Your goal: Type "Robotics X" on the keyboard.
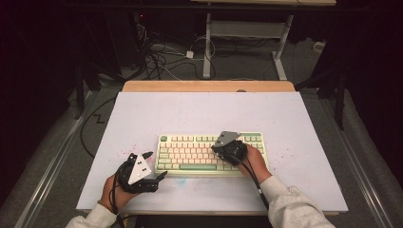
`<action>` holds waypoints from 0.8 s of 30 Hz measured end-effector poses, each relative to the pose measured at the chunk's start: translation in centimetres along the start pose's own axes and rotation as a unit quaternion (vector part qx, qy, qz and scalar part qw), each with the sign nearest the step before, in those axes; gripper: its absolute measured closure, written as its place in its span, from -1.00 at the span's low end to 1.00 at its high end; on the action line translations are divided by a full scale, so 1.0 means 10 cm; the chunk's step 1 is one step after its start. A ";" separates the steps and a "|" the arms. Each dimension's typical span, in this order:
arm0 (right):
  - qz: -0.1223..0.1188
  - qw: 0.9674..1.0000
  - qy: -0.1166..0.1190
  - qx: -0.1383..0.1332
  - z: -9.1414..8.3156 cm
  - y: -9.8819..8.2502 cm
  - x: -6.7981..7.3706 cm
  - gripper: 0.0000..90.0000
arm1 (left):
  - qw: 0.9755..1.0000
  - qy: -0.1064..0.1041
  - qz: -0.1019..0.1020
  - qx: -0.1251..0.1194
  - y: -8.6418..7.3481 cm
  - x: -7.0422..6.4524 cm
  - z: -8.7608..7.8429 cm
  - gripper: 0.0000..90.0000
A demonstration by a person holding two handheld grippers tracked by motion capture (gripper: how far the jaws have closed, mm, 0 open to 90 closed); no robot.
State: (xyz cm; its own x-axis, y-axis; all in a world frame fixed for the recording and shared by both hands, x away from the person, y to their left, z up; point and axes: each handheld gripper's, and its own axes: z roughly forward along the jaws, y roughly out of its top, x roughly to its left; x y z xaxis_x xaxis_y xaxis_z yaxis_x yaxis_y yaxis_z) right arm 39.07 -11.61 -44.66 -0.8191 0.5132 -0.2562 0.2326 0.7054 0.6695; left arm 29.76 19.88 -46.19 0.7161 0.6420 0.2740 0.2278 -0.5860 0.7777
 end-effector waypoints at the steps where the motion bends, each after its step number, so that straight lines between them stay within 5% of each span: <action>1: 0.002 1.000 -0.003 -0.005 -0.03 0.00 -0.01 1.00 | 1.000 0.000 0.000 0.000 0.00 0.00 0.00 -0.55; 10: 0.022 0.998 0.000 -0.059 -0.23 -0.03 -0.01 0.99 | 1.000 0.001 0.006 0.005 0.00 -0.01 0.01 -0.55; 19: 0.028 0.996 -0.008 -0.087 -0.38 -0.07 -0.01 0.78 | 1.000 0.003 0.009 0.004 0.01 -0.01 0.00 -0.55; 24: 0.019 0.995 -0.010 -0.097 -0.44 -0.06 0.03 0.51 | 1.000 0.003 0.008 0.004 0.01 -0.01 -0.01 -0.55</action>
State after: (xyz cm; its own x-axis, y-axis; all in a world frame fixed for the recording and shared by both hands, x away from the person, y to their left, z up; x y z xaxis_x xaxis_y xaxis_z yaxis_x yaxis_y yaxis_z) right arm 36.36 -13.98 -42.10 -0.8003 0.5494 -0.2404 0.1564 0.5782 0.8008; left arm 29.67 19.84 -46.10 0.7164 0.6345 0.2900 0.2210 -0.6007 0.7684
